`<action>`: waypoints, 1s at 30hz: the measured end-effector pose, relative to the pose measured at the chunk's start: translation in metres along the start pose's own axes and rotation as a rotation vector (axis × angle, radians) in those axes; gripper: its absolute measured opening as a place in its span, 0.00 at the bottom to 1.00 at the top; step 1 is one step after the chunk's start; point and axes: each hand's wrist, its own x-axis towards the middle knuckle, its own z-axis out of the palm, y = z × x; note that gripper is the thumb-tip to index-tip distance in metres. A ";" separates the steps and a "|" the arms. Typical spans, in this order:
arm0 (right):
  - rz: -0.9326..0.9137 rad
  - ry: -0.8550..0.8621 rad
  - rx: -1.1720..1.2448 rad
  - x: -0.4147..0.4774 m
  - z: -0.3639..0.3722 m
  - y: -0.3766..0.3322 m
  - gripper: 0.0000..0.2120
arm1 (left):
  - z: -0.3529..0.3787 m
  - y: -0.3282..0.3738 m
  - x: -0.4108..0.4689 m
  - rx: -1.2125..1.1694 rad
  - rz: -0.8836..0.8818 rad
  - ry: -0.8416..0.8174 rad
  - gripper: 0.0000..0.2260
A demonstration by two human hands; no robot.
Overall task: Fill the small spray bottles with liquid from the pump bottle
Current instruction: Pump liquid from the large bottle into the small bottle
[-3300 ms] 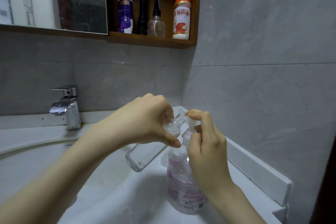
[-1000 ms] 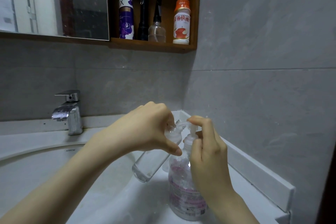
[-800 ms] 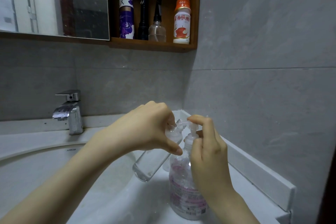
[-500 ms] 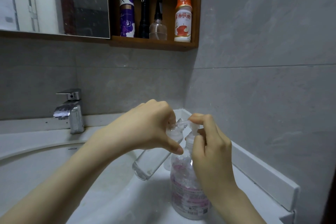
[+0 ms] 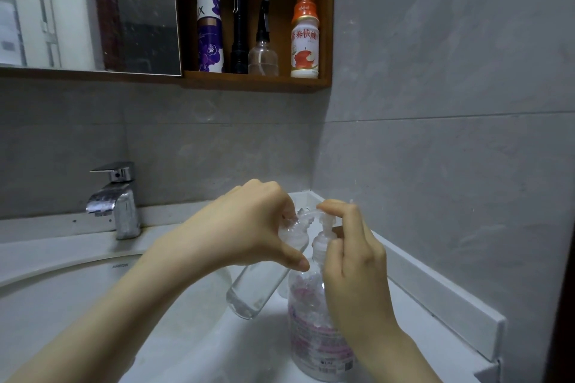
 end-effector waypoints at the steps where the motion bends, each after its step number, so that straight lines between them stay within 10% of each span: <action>1: -0.003 0.002 0.001 0.000 0.000 0.000 0.17 | 0.000 0.000 0.000 -0.003 0.001 0.003 0.19; 19: -0.095 0.108 -0.050 0.001 0.007 0.004 0.08 | 0.009 -0.008 0.001 0.049 0.011 -0.014 0.22; 30: 0.290 -0.079 0.192 0.035 -0.015 -0.009 0.09 | 0.026 -0.017 -0.006 -0.411 -0.119 -0.022 0.16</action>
